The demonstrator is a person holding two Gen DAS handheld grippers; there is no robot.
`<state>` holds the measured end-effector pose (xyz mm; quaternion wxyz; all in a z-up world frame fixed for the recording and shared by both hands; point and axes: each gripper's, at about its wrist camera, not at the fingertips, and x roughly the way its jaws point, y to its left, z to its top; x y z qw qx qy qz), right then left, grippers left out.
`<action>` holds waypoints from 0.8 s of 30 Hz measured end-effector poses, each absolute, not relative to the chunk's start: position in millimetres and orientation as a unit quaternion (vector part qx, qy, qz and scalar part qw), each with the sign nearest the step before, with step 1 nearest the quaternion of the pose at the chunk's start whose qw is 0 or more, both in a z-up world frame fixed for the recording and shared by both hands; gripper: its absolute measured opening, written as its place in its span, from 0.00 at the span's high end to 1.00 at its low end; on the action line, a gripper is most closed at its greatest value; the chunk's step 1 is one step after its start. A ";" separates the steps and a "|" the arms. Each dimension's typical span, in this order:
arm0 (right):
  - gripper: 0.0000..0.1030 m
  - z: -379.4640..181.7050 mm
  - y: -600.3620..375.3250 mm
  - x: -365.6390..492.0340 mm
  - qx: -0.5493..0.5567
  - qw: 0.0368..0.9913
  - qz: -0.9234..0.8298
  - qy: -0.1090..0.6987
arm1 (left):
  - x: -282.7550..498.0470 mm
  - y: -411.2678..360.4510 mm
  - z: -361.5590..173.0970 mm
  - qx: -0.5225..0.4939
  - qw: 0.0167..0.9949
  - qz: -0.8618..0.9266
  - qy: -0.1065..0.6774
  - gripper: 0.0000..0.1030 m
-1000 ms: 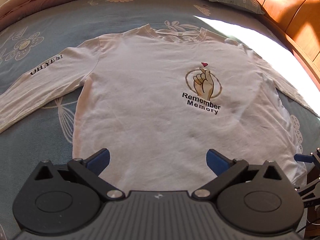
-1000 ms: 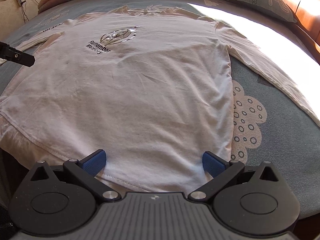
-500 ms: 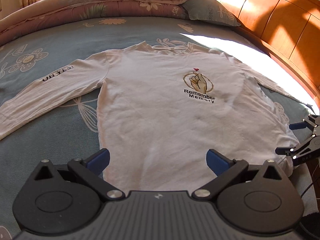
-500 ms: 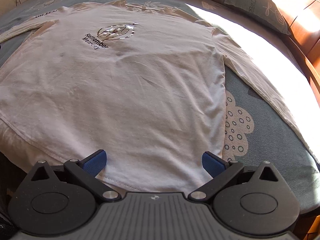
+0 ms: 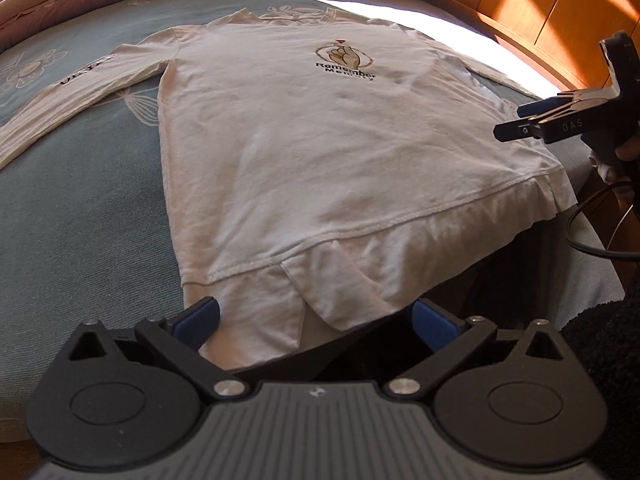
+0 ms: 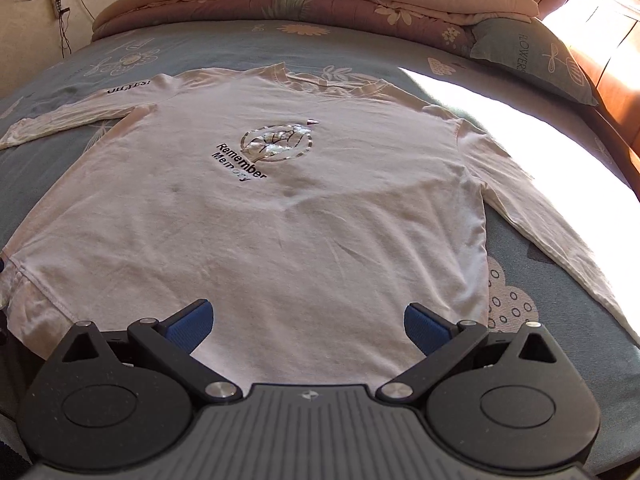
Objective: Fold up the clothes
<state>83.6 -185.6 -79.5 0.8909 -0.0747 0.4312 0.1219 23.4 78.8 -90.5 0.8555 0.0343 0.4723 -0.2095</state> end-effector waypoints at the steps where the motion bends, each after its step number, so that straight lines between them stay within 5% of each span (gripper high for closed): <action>1: 0.00 -84.5 -188.7 83.8 -0.068 0.888 0.119 0.439 | 26.7 81.4 -82.6 0.028 0.865 -0.206 0.457 0.01; 10: 0.00 -111.3 -203.5 77.3 -0.012 0.877 0.090 0.471 | 93.9 66.2 -77.2 0.013 0.874 -0.198 0.444 0.01; 24: 0.00 -109.9 -213.1 72.3 -0.011 0.885 0.094 0.457 | 76.2 79.9 -83.3 0.002 0.874 -0.142 0.465 0.01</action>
